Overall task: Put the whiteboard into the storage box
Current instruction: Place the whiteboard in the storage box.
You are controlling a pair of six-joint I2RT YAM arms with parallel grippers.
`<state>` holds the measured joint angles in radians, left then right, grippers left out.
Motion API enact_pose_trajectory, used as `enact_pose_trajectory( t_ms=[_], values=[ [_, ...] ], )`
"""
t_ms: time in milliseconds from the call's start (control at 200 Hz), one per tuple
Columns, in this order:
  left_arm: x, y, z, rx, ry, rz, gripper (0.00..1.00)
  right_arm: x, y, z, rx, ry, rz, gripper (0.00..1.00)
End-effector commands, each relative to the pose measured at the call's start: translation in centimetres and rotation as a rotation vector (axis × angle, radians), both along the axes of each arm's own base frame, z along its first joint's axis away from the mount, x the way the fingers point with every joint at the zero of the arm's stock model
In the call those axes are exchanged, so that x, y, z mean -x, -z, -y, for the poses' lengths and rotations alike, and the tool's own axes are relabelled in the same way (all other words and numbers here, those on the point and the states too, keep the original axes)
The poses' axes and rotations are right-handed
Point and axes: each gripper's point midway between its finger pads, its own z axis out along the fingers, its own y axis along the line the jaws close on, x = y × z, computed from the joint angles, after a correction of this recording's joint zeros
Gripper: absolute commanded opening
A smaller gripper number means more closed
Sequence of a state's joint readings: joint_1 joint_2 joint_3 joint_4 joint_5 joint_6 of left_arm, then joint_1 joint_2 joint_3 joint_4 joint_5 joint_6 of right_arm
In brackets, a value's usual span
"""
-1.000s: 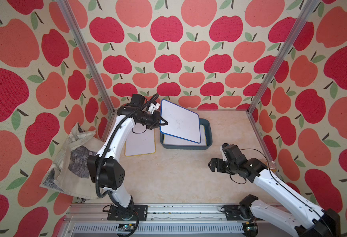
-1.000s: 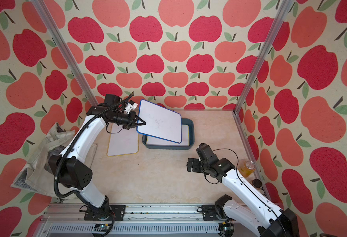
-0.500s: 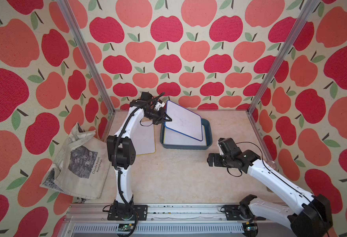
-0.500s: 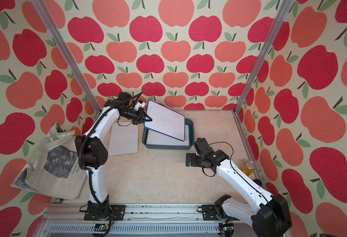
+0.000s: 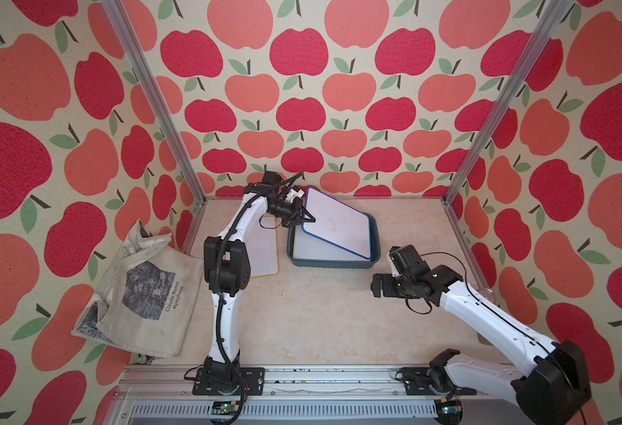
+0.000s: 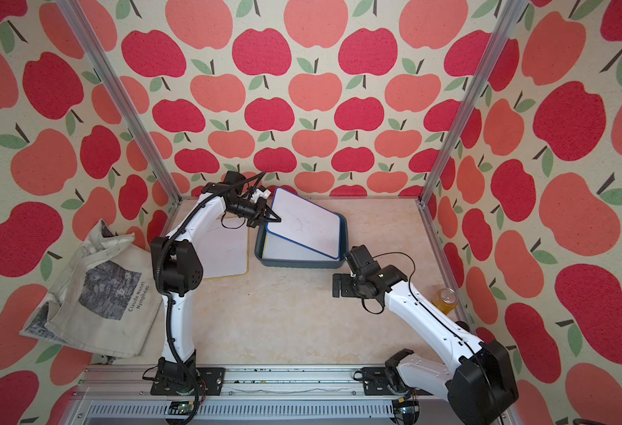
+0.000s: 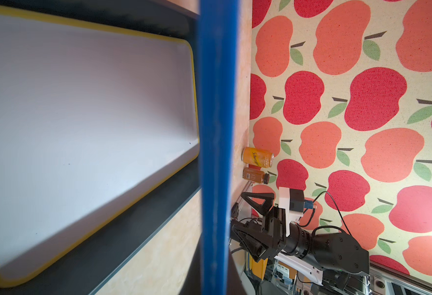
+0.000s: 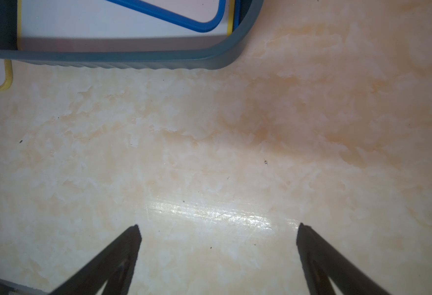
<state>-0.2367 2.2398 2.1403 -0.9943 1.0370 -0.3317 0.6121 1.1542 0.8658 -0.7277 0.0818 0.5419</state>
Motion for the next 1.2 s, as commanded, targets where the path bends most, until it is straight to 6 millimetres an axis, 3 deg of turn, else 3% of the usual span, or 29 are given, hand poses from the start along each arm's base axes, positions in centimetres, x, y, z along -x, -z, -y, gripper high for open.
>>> enact_pose_trajectory(
  t_ms=[0,690,1196],
  values=[
    [-0.5,-1.9,0.6,0.082,0.023,0.045,0.0,-0.1,-0.6,0.4,0.015,-0.004,0.011,0.99],
    [0.0,2.6,0.0,0.001,-0.02,-0.035,0.0,0.4,-0.2,0.4,-0.011,0.004,0.004,0.99],
    [1.9,6.8,-1.6,-0.146,-0.044,-0.085,0.16,0.8,0.2,0.1,-0.039,0.008,-0.005,0.99]
  ],
)
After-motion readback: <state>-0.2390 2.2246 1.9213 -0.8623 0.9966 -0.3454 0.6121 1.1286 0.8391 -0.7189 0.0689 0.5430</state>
